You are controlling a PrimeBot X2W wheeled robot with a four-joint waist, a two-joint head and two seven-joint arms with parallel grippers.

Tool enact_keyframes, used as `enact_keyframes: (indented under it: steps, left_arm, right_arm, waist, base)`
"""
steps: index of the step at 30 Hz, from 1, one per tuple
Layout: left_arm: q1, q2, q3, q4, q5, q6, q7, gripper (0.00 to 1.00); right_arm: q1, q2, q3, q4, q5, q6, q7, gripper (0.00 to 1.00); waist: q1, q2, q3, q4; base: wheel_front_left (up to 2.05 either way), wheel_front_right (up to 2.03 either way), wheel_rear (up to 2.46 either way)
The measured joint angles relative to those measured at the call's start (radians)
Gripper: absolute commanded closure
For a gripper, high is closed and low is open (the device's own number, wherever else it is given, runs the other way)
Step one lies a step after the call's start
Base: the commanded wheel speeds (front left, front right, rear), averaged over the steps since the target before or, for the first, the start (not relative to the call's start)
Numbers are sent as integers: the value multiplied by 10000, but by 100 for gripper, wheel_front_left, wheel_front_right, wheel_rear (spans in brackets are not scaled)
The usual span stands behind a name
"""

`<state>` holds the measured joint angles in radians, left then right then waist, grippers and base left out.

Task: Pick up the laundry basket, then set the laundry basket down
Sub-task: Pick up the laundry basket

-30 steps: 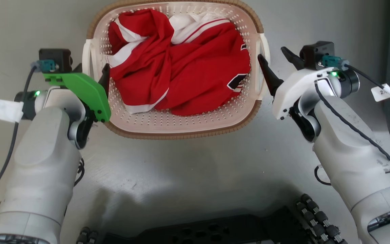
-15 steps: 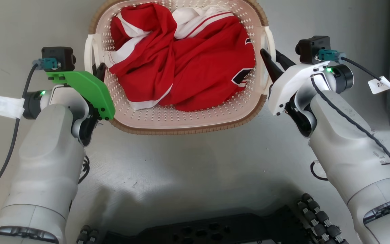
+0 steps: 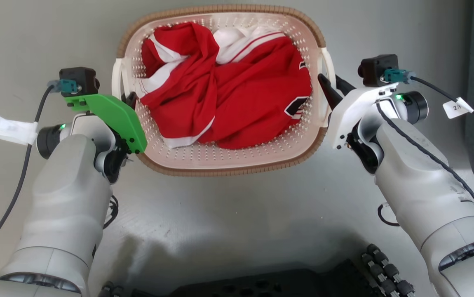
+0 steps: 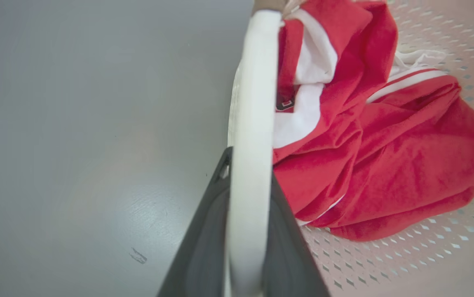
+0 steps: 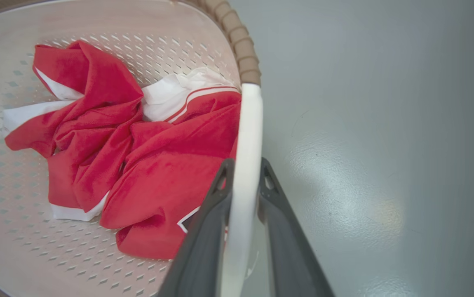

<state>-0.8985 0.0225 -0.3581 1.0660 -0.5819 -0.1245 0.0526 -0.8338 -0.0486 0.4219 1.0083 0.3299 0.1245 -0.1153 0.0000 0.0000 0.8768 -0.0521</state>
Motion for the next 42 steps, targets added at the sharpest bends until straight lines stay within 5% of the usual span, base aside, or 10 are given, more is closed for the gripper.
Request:
enact_keyframes:
  steps: [42]
  left_arm:
    - [1237,-148,-385,1112,-2220,-71,2917,100]
  right_arm:
    - [1131,81,1442,1120,2391,75,2130,100]
  waist:
    - [0,0,-4214,187]
  base:
    - [0,0,0]
